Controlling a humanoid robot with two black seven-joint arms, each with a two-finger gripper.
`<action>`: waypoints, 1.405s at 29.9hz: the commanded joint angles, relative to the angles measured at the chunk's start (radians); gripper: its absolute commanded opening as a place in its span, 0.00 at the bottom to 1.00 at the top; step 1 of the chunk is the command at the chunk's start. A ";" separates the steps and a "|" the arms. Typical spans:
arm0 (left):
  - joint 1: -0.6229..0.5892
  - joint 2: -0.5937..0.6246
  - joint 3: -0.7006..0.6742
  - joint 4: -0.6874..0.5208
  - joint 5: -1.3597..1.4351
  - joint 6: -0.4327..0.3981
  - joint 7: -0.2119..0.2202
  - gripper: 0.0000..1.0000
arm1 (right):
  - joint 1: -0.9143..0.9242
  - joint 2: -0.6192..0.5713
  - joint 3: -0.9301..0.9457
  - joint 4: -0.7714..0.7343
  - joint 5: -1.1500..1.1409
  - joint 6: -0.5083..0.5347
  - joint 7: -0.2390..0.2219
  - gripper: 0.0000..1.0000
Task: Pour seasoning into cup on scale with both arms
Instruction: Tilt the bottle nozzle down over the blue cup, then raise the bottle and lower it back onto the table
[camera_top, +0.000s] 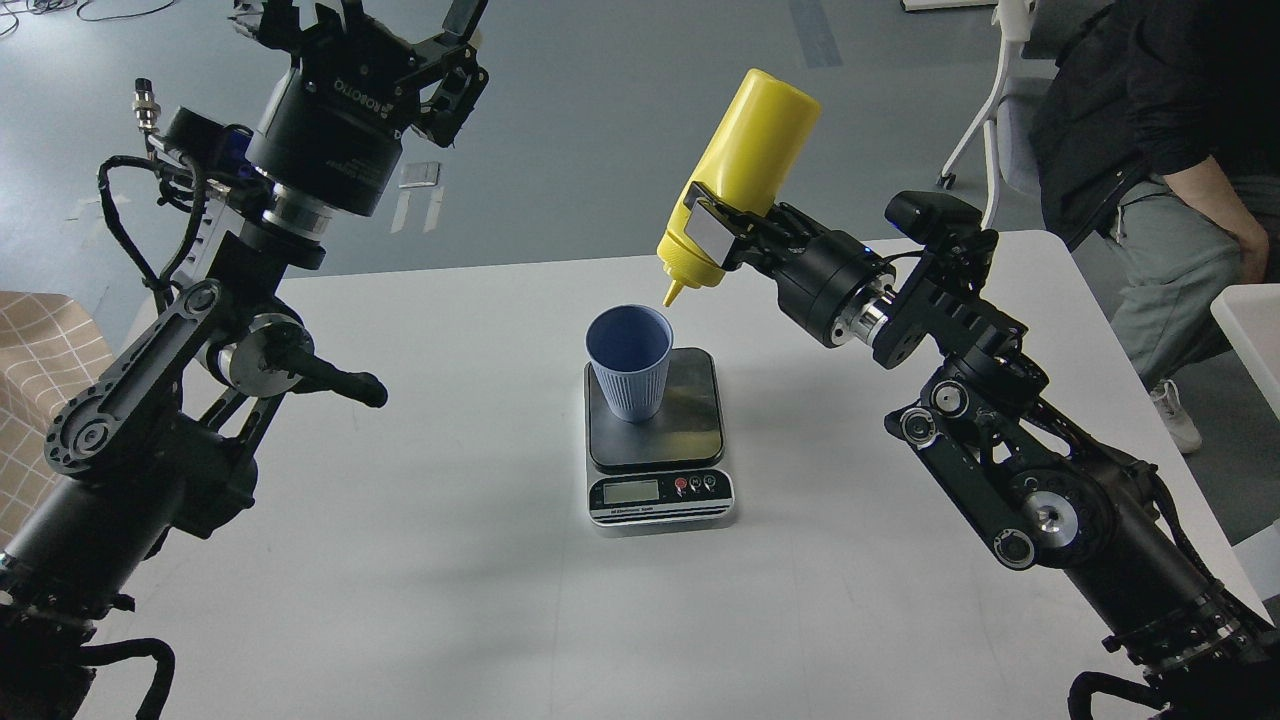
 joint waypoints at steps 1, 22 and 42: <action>0.002 0.001 0.000 0.000 0.000 0.000 0.000 0.98 | 0.004 0.000 -0.004 -0.010 0.000 -0.011 0.000 0.04; 0.006 -0.032 0.018 0.000 0.003 0.000 0.000 0.98 | 0.041 0.000 0.377 0.202 1.173 -0.120 -0.438 0.06; 0.026 -0.035 0.021 -0.001 0.011 -0.002 0.000 0.98 | -0.321 0.000 0.535 0.316 1.724 0.009 -0.349 0.12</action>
